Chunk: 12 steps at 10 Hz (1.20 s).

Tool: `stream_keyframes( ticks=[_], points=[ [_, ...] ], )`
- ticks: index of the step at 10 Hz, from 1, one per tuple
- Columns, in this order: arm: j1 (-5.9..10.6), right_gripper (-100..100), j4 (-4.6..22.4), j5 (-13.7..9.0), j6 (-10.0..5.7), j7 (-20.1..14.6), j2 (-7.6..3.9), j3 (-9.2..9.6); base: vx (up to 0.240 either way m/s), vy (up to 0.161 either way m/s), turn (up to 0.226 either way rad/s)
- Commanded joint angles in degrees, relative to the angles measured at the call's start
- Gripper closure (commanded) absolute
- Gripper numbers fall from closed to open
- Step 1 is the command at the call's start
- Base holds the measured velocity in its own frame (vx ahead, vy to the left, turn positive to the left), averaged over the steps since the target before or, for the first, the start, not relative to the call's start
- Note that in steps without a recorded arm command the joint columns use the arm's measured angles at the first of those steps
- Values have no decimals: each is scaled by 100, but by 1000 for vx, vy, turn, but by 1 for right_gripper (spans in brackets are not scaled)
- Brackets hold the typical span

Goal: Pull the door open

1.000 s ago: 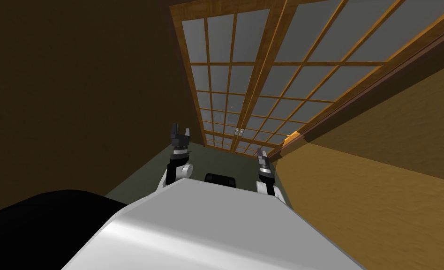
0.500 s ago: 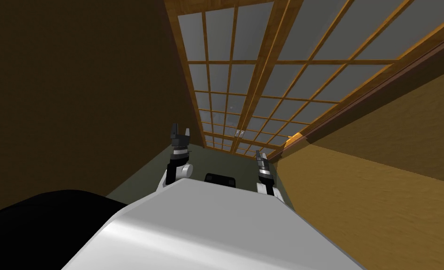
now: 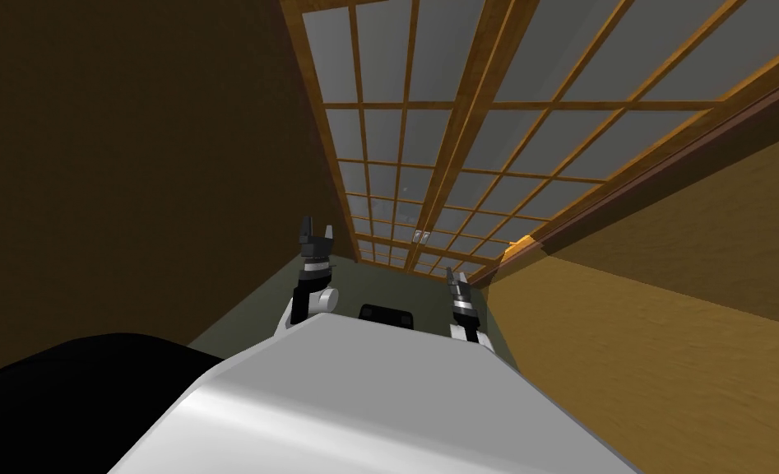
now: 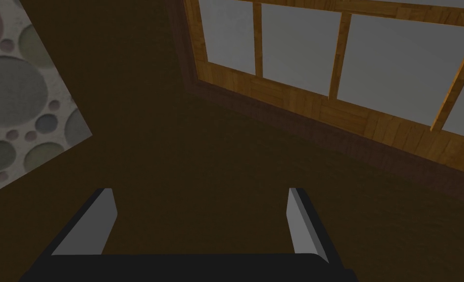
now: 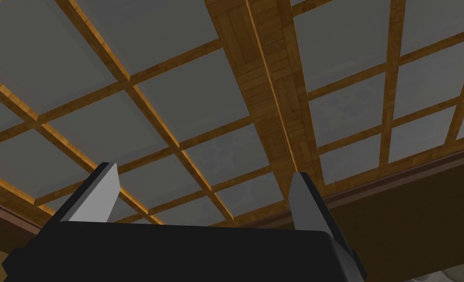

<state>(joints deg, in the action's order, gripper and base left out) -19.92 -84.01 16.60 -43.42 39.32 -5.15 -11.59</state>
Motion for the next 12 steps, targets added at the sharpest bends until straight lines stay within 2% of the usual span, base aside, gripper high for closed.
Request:
stream_keyframes(
  ticks=[1,5,8,12],
  points=[
    [26,-100,156,76,-47,164,13,-42,104,24,-23],
    [116,-100,733,331,-231,696,54,-199,134,41,-33],
    [160,-100,1009,453,-318,950,79,-273,119,26,-26],
    [244,-100,1515,677,-480,1418,138,-410,133,38,-33]
  ],
)
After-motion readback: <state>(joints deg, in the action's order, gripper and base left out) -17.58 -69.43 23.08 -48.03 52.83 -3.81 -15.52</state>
